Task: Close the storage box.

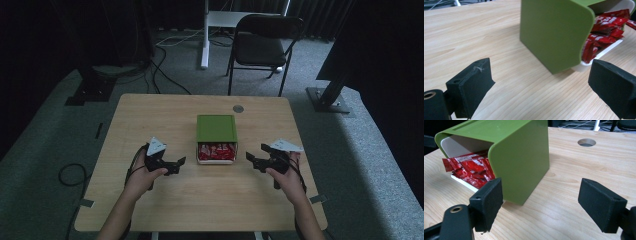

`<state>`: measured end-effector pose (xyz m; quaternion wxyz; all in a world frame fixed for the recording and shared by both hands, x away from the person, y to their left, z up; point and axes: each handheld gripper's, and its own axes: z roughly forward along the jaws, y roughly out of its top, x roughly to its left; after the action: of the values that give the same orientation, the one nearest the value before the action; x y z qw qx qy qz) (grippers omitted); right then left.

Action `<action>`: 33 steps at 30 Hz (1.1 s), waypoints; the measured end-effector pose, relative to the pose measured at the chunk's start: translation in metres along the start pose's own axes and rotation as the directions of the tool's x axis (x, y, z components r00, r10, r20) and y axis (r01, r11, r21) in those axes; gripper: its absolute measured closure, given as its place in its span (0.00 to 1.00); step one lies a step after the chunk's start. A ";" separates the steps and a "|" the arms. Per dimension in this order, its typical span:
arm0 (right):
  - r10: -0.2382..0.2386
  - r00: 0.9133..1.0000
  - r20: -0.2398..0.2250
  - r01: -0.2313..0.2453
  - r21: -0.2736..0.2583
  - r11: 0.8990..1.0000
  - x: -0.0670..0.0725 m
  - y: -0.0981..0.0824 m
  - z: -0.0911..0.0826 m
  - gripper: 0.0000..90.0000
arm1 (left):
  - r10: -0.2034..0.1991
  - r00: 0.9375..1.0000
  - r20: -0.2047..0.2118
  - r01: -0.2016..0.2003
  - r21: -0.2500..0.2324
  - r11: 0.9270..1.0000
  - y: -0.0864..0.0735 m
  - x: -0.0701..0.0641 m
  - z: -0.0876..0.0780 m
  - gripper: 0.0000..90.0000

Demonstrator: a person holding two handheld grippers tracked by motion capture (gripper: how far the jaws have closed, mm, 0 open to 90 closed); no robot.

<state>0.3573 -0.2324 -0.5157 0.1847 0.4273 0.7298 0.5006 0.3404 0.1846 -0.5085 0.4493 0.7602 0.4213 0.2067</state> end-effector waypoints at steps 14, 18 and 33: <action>-0.001 0.999 0.051 -0.001 0.044 0.999 -0.008 -0.024 -0.010 0.20 | -0.043 0.996 -0.072 0.046 0.032 0.998 -0.026 0.020 -0.020 0.07; 0.005 0.998 0.066 -0.009 0.058 0.998 -0.011 -0.032 -0.012 0.20 | -0.061 0.993 -0.106 0.064 0.033 0.997 -0.033 0.025 -0.024 0.07; 0.032 0.989 0.144 -0.044 0.076 0.996 -0.019 -0.057 -0.026 0.18 | -0.089 0.971 -0.221 0.109 0.079 0.991 -0.063 0.043 -0.040 0.07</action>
<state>0.3246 -0.2702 -0.5576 0.2097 0.4827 0.7258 0.4430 0.3081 0.2554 -0.5445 0.3755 0.7307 0.5142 0.2463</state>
